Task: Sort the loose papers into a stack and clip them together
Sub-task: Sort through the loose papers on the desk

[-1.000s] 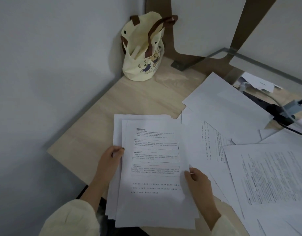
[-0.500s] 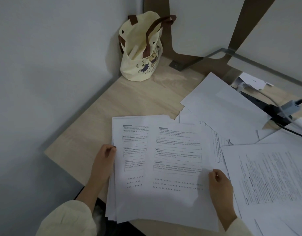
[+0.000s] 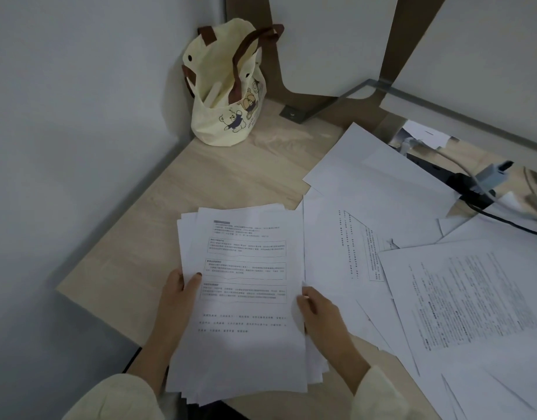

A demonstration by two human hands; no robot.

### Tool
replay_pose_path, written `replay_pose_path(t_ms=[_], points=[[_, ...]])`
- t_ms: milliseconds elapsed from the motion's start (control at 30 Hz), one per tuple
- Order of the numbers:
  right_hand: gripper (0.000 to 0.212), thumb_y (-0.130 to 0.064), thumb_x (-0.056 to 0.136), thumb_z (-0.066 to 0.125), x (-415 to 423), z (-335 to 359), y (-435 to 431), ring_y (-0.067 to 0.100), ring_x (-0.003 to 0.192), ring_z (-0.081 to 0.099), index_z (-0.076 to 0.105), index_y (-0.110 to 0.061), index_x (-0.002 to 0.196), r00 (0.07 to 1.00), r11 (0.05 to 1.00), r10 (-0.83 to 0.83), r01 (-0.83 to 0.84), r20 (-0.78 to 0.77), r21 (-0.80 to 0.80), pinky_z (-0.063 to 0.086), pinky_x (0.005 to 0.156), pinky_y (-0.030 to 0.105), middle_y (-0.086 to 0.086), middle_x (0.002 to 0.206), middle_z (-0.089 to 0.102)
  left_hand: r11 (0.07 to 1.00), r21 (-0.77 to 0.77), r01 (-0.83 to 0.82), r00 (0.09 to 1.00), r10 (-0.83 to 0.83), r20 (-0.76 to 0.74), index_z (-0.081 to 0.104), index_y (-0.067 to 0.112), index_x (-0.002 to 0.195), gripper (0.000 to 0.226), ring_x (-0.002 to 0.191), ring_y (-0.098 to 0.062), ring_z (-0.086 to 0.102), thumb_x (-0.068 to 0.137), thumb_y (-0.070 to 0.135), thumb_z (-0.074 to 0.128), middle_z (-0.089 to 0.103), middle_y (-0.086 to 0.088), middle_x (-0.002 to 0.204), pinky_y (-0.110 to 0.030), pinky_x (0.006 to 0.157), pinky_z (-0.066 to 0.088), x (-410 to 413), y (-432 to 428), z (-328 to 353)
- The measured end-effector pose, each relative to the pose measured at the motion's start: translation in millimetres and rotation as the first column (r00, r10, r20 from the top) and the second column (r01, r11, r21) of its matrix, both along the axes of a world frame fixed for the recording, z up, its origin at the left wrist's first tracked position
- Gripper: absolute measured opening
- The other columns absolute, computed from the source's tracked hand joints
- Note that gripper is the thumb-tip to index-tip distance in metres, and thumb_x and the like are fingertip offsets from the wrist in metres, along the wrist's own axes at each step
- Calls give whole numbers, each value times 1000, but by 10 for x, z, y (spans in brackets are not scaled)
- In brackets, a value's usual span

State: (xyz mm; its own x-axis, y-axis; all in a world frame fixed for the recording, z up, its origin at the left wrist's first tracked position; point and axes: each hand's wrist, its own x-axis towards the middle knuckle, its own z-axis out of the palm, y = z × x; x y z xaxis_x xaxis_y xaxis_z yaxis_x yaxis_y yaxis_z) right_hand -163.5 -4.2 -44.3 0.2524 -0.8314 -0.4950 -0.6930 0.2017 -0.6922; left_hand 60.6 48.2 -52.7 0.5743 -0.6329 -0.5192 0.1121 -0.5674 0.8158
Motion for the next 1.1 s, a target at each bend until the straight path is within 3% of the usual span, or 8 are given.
replay_pose_path(t_ms=[200,333,467,567,667,800,967,1100], points=[[16,-17,92,51,-139,23,-66,13,81,56,59,-22,105,976,965,-217,215,3,-153,48,79,24,2,95,59,1000,-27,-6,1000,7,24,53,10,105,14,95,-29,61,94,17,48,63,-8,100,-39,78,49,24,10,29],[40,-23,88,58,-108,53,-95,14,94,54,48,-17,126,982,980,-187,189,41,-58,46,83,23,-1,108,52,988,-157,5,999,1,37,54,16,106,14,91,-24,64,94,20,49,66,-4,99,-31,71,49,-11,11,213],[71,-27,81,67,11,213,-271,12,117,45,28,-20,140,937,973,-226,206,265,103,38,97,25,-7,126,43,933,-348,89,995,-65,80,58,31,92,14,78,-6,68,92,19,51,72,10,86,-19,64,54,-32,-79,633],[64,-25,81,68,94,491,-479,11,118,54,37,-25,137,823,958,-247,129,511,255,49,88,21,-8,130,56,866,-477,151,984,-85,156,57,28,92,10,78,0,66,92,19,51,70,13,86,-13,64,51,-1,-180,971],[45,-15,85,63,186,830,-595,11,109,62,51,-21,128,781,980,-196,135,593,146,53,89,27,-5,121,65,792,-587,169,975,-46,219,57,32,89,10,83,-3,62,90,25,50,66,11,87,-15,70,49,46,-271,1233],[35,-2,88,51,222,1179,-587,8,98,66,59,-16,119,678,978,-181,201,712,57,53,75,16,-4,111,70,689,-715,116,980,38,195,54,35,102,29,94,5,59,90,10,46,66,24,96,-11,78,47,76,-331,1410],[42,-12,80,55,199,1057,-431,-5,97,61,54,-22,121,752,975,-177,224,635,6,49,70,6,-10,112,65,743,-665,82,984,47,174,55,11,114,30,89,8,58,86,2,51,66,25,92,-7,76,44,38,-300,1135],[33,-18,80,49,263,865,-309,-5,100,54,50,-37,107,808,974,-218,218,547,66,43,71,7,-21,106,58,816,-576,39,996,17,92,56,25,108,31,91,8,60,84,7,52,68,25,94,-8,73,46,-67,-292,901]])
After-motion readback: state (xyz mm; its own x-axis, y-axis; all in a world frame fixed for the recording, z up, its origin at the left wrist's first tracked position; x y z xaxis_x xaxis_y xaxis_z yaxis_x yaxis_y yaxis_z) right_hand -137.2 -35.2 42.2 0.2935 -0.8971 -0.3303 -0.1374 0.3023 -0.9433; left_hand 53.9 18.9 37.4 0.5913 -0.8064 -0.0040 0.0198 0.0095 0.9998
